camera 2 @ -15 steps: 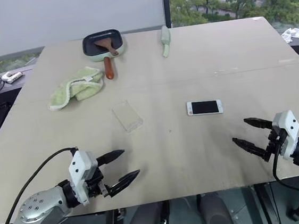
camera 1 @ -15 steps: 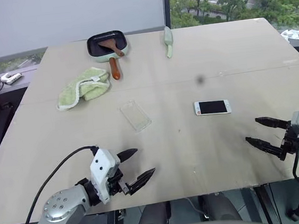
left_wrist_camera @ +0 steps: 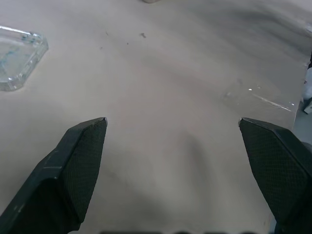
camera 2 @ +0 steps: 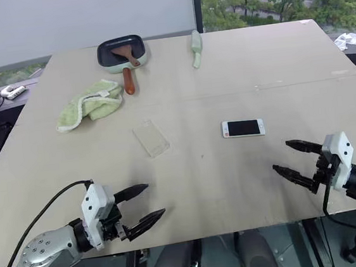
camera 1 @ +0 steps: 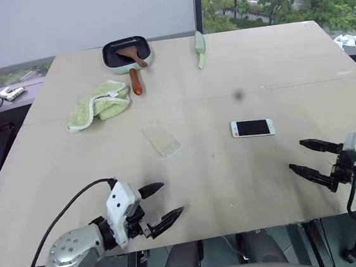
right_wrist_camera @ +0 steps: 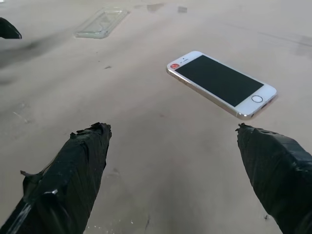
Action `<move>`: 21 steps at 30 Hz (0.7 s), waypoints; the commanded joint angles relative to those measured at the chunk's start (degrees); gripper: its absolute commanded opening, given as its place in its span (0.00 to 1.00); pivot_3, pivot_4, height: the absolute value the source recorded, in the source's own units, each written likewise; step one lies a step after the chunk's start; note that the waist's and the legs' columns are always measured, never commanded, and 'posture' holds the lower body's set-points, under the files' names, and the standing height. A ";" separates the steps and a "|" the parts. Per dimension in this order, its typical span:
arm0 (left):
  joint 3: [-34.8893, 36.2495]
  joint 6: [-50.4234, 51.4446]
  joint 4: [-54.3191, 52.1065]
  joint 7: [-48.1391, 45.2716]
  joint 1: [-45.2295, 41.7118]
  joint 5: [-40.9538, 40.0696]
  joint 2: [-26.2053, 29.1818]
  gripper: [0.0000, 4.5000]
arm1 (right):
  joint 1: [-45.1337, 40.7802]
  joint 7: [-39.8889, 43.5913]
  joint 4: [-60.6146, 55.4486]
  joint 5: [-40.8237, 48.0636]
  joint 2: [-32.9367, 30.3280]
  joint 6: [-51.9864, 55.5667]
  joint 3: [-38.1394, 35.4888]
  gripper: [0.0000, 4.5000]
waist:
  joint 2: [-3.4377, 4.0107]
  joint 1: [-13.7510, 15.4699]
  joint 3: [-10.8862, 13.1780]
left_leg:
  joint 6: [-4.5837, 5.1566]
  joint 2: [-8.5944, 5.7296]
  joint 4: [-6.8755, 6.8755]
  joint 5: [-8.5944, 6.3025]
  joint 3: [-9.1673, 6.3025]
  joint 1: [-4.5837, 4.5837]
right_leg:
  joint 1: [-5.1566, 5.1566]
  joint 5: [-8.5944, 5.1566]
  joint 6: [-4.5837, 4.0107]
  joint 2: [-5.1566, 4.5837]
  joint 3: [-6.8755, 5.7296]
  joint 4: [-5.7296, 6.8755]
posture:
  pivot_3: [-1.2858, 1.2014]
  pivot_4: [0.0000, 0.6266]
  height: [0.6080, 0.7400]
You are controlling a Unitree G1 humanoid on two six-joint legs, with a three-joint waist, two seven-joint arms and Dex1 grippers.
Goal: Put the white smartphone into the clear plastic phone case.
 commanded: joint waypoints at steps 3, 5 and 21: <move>1.59 -2.92 1.46 -3.26 -0.58 -0.95 1.51 1.00 | -0.34 0.12 -2.76 2.18 0.33 0.25 -1.06 0.99 | 0.01 0.00 0.01 | 0.00 0.00 -0.01 0.00 0.00 -0.02 | 0.00 0.01 -0.02 -0.01 -0.01 -0.05 | 0.52 0.24 1.00; 1.75 -4.54 3.95 -6.16 -1.58 -0.80 2.98 1.00 | -0.46 0.23 -3.26 2.61 0.51 0.63 -0.68 0.99 | 0.02 0.00 0.01 | 0.01 0.00 -0.03 -0.01 -0.01 -0.03 | 0.00 0.01 -0.02 -0.01 -0.02 -0.07 | 0.52 0.24 1.00; -9.82 -32.25 55.55 -34.41 -45.73 13.37 11.06 1.00 | -3.26 -3.49 -14.27 7.33 3.40 6.39 4.26 0.99 | 0.05 0.07 0.07 | 0.00 -0.05 0.01 0.00 -0.23 -0.78 | -0.66 0.21 0.19 0.21 -0.29 -0.12 | 0.52 0.24 1.00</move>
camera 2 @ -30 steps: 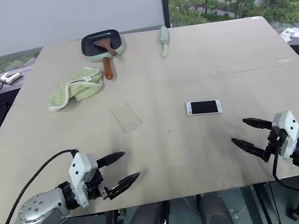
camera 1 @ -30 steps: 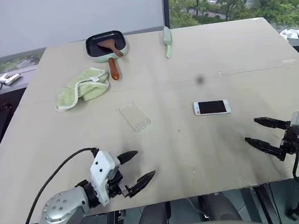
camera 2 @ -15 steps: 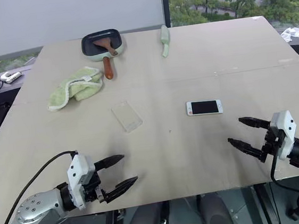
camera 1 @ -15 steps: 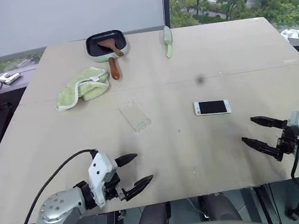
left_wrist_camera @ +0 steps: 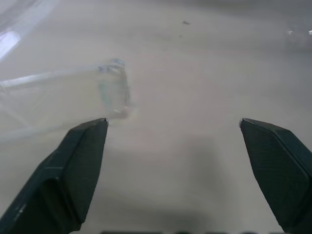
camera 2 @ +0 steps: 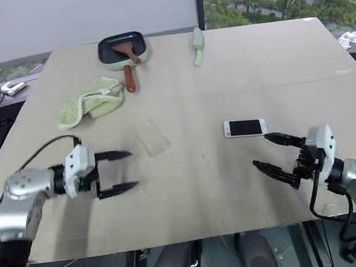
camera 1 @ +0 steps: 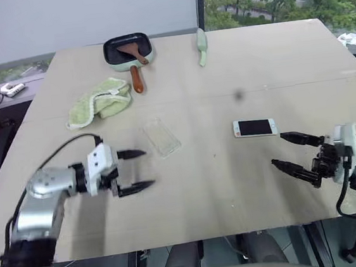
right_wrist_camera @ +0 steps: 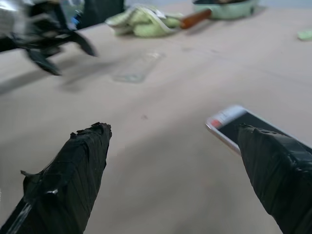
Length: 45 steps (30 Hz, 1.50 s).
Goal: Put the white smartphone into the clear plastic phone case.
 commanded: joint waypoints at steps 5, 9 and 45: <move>-8.56 -18.98 29.44 -7.62 -21.36 11.07 -4.36 1.00 | 1.02 0.26 -8.49 0.32 -0.76 -0.74 1.79 0.99 | -0.05 -0.12 0.02 | -0.01 -0.13 0.00 0.00 -0.17 -0.33 | -0.32 0.01 0.01 -0.03 -0.15 0.12 | 0.52 0.24 1.00; -11.97 -26.70 41.43 -10.67 -29.28 15.75 -5.83 1.00 | 1.33 -0.83 -11.65 -1.30 -1.26 -1.69 2.42 0.99 | -0.13 -0.44 0.07 | 0.00 -0.31 0.03 0.00 -0.24 -0.48 | -0.44 0.00 0.02 -0.03 -0.27 0.19 | 0.52 0.24 1.00; -12.72 5.30 3.25 -8.91 -22.36 6.76 -15.46 0.04 | 2.54 -4.72 -10.66 -1.52 1.30 -3.10 4.04 1.00 | -0.17 -0.30 0.05 | 0.03 -0.22 0.43 0.06 -0.71 -0.94 | -0.72 -0.04 0.07 -0.07 -0.50 0.62 | 0.52 0.24 1.00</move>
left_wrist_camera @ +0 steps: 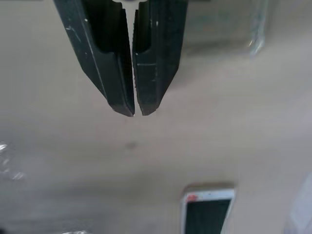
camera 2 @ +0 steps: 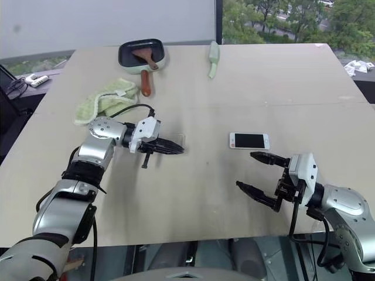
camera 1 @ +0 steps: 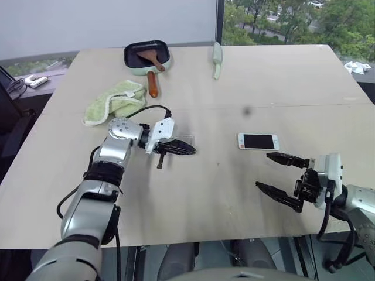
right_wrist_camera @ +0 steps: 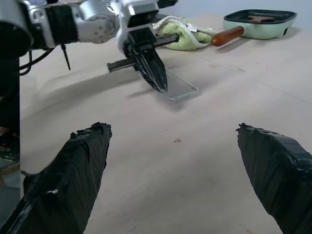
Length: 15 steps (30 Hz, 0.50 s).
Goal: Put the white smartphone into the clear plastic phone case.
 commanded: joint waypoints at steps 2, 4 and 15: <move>-1.63 7.58 -15.20 1.98 4.37 -2.64 0.61 0.04 | -0.47 -0.24 -0.49 -0.01 0.59 -1.37 -0.19 1.00 | 0.01 0.12 -0.01 | 0.00 0.00 0.00 0.00 0.00 0.01 | 0.01 0.00 0.00 0.00 0.00 0.00 | 0.52 0.24 1.00; -2.66 8.20 -18.12 2.98 5.47 -2.29 0.20 0.04 | -0.47 -0.49 -0.65 -0.12 0.76 -1.30 -0.16 1.00 | 0.01 0.26 -0.01 | -0.01 -0.02 0.01 0.00 0.01 0.05 | 0.05 0.00 0.00 0.00 0.01 0.01 | 0.52 0.24 1.00; 3.90 1.79 -10.47 6.26 3.01 -2.40 5.88 0.62 | 1.03 -1.47 -0.96 -1.21 1.43 -2.04 -0.61 1.00 | 0.01 -0.08 -0.01 | -0.01 -0.05 0.03 0.01 0.02 0.06 | 0.05 0.00 -0.01 0.02 0.01 0.00 | 0.52 0.24 1.00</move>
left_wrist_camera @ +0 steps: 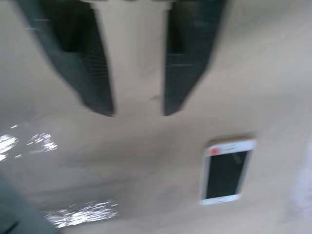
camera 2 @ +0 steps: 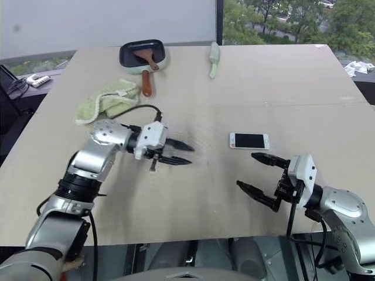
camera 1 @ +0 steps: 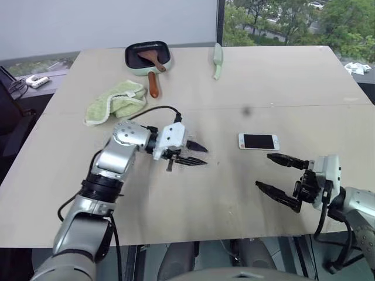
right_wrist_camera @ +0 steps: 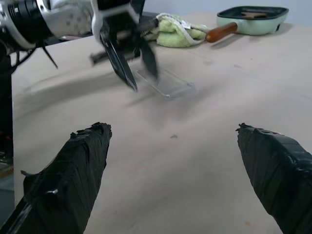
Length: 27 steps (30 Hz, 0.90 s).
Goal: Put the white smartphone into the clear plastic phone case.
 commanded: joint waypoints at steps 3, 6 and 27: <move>4.34 -9.68 10.69 -1.83 -0.08 0.91 7.32 0.97 | -0.54 -0.57 -0.96 -0.45 0.68 -1.73 0.12 1.00 | 0.00 -0.10 0.00 | 0.00 0.01 -0.01 0.00 0.04 0.04 | 0.00 0.00 0.00 0.01 0.01 0.01 | 0.52 0.24 1.00; 4.51 -14.57 17.77 -2.38 -0.22 2.09 9.87 0.97 | -1.53 -0.84 -0.51 -0.88 1.13 -1.95 0.76 1.00 | 0.00 0.21 0.00 | 0.00 0.00 0.00 0.00 0.05 0.03 | 0.00 0.00 0.00 -0.01 0.01 -0.01 | 0.52 0.24 1.00; 2.26 -26.49 43.96 2.57 -10.00 9.48 3.70 0.57 | -2.36 -2.01 -1.39 -1.64 1.99 -2.15 2.63 1.00 | 0.04 0.66 -0.04 | 0.01 -0.18 0.41 -0.01 -0.35 0.09 | 0.39 0.03 0.06 -0.05 -0.32 0.05 | 0.52 0.24 1.00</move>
